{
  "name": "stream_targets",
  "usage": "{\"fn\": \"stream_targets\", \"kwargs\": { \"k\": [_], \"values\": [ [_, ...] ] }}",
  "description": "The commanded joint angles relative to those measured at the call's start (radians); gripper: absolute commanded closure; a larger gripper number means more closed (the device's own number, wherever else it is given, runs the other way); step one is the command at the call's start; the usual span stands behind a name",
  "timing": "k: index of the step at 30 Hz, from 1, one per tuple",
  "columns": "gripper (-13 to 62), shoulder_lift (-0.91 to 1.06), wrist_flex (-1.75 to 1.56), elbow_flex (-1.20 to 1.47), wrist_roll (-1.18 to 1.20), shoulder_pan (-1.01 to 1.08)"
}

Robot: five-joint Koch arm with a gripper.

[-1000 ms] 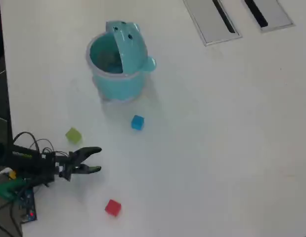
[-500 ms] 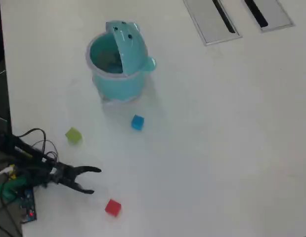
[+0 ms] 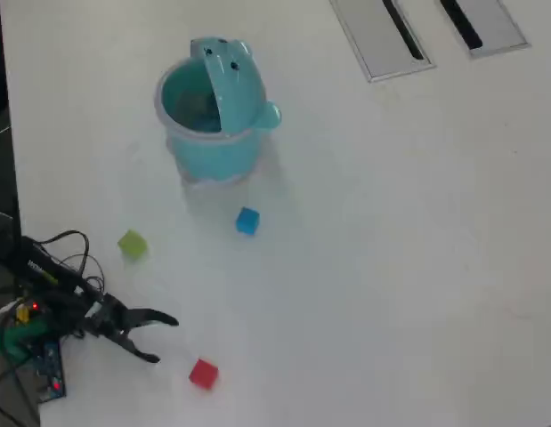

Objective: Grasp RGB lego blocks and put them in the bin one by one.

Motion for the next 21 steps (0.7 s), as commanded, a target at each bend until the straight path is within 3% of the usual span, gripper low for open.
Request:
{"fn": "stream_targets", "kwargs": {
  "k": [1,14,21],
  "values": [
    [14.8,0.063,-0.080,0.074,-0.038,0.023],
    [15.2,0.060,-0.046,0.072,-0.112,-0.020],
    [16.3,0.058,0.161,-0.041,-0.117,-0.038]
  ]
}}
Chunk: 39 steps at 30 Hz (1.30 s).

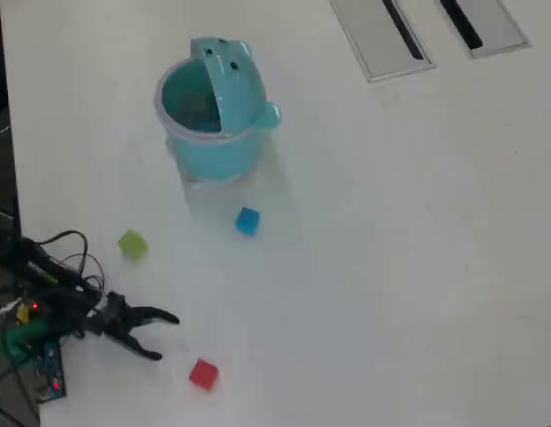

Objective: Grasp RGB lego blocks and put them in the bin one by one.

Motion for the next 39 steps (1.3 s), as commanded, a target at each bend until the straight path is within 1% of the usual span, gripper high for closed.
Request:
{"fn": "stream_targets", "kwargs": {
  "k": [1,10,15,24,25,34,39],
  "values": [
    [16.3,0.057,0.083,-0.046,-0.020,0.000],
    [16.1,-0.051,0.097,-0.201,-0.018,0.021],
    [16.5,-0.164,0.057,-0.250,-0.025,0.037],
    [15.8,-0.334,0.083,-0.364,-0.032,0.037],
    [15.7,-0.390,0.083,-0.397,-0.032,0.035],
    [15.7,-0.647,0.077,-0.594,-0.032,0.043],
    [15.7,-0.729,0.080,-0.664,-0.060,0.067]
  ]
}}
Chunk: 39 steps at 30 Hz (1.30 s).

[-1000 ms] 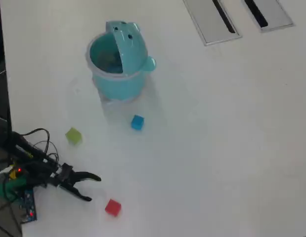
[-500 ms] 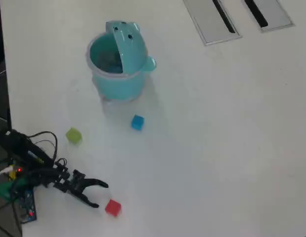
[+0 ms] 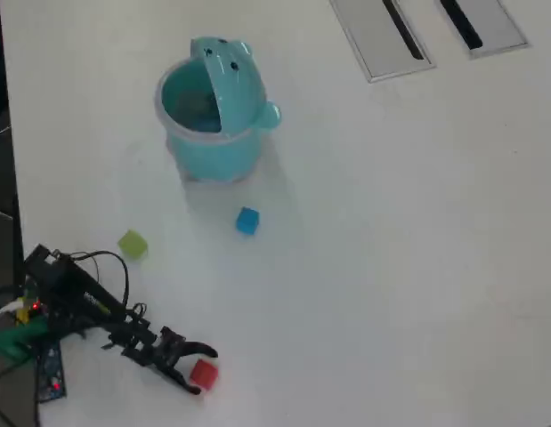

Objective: Grasp RGB lego blocks and put them in the bin one by one.

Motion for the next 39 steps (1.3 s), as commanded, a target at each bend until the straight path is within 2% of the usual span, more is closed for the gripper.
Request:
{"fn": "stream_targets", "kwargs": {
  "k": [1,15,25,31,39],
  "values": [
    [15.7,-0.005,-0.028,-0.072,-0.037,0.011],
    [15.9,-0.041,-0.011,-0.043,-0.060,-0.006],
    [16.3,-0.160,-0.034,-0.098,-0.060,-0.002],
    [20.6,-0.199,-0.037,-0.133,-0.055,-0.002],
    [35.3,-0.192,-0.132,-0.098,-0.038,0.002]
  ]
}}
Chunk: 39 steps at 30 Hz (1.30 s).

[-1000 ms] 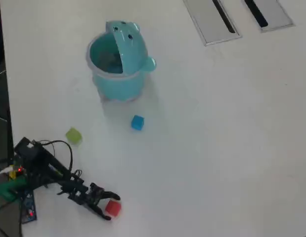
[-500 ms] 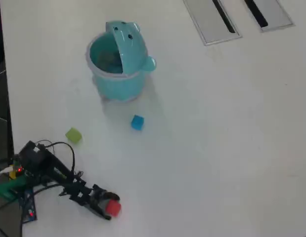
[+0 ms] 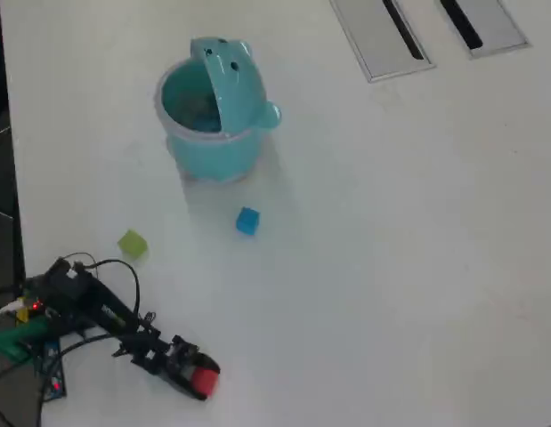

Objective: Grasp RGB lego blocks and put them in the bin one by one.

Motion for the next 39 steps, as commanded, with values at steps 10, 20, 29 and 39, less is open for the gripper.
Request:
{"fn": "stream_targets", "kwargs": {
  "k": [10,20,29,39],
  "values": [
    [35.9,0.129,-0.230,0.058,0.078,-0.061],
    [35.9,0.373,-0.087,0.118,0.127,-0.166],
    [37.7,0.653,0.009,0.206,0.153,-0.318],
    [37.7,0.919,0.161,0.258,0.161,-0.479]
  ]
}}
